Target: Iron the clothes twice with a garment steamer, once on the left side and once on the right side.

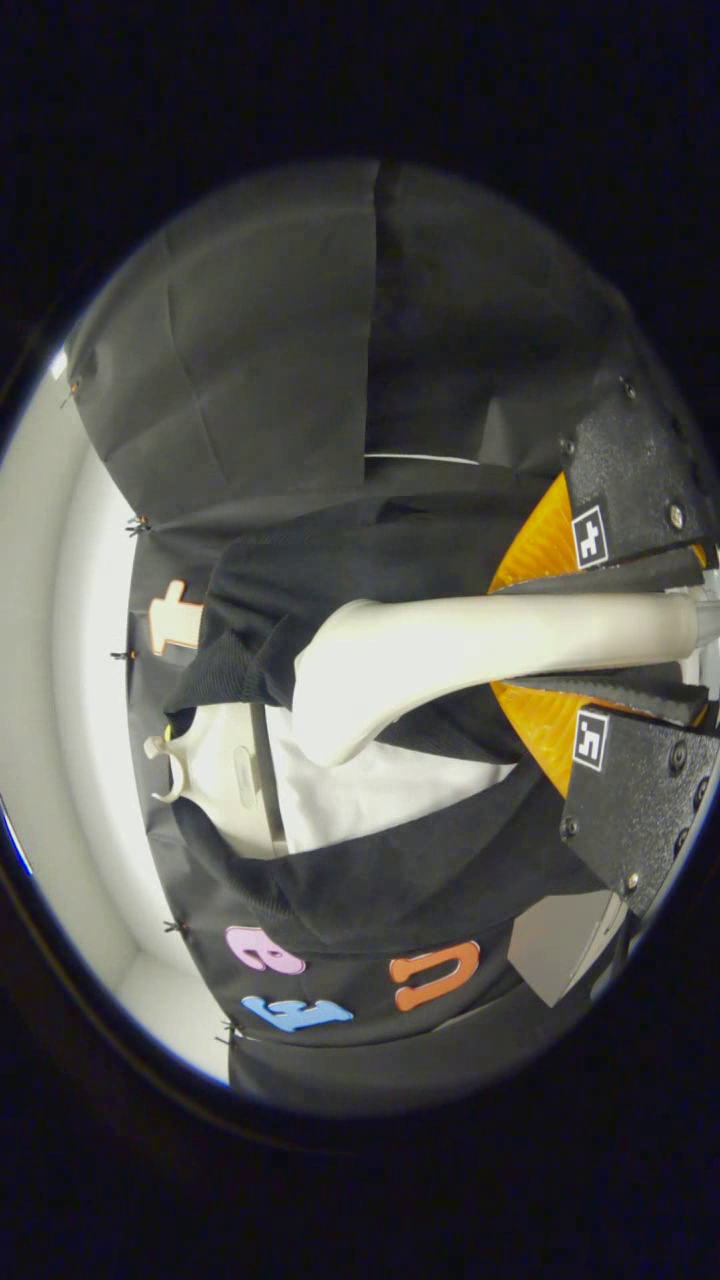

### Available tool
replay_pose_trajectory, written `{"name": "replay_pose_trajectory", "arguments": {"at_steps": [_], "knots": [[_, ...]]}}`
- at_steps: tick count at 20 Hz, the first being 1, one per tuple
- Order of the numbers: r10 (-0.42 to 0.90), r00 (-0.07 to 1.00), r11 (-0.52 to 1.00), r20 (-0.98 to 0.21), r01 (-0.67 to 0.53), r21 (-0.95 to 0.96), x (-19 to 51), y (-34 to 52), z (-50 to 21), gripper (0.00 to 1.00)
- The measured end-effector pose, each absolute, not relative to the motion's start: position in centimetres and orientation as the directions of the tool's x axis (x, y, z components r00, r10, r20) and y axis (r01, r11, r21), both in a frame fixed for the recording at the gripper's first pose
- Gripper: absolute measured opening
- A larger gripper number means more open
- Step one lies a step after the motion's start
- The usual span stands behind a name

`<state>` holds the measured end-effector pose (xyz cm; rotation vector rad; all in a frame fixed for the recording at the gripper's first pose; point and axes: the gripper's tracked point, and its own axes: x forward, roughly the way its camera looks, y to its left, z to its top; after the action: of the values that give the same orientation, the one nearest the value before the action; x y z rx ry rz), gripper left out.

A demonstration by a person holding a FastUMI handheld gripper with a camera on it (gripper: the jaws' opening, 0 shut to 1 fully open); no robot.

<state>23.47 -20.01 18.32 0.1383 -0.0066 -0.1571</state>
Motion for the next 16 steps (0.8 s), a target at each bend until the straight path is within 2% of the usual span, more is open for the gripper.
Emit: {"name": "replay_pose_trajectory", "arguments": {"at_steps": [16], "knots": [[-0.247,0.965,0.966,-0.086,0.252,0.052,24.0,-19.0,8.6,0.38]]}}
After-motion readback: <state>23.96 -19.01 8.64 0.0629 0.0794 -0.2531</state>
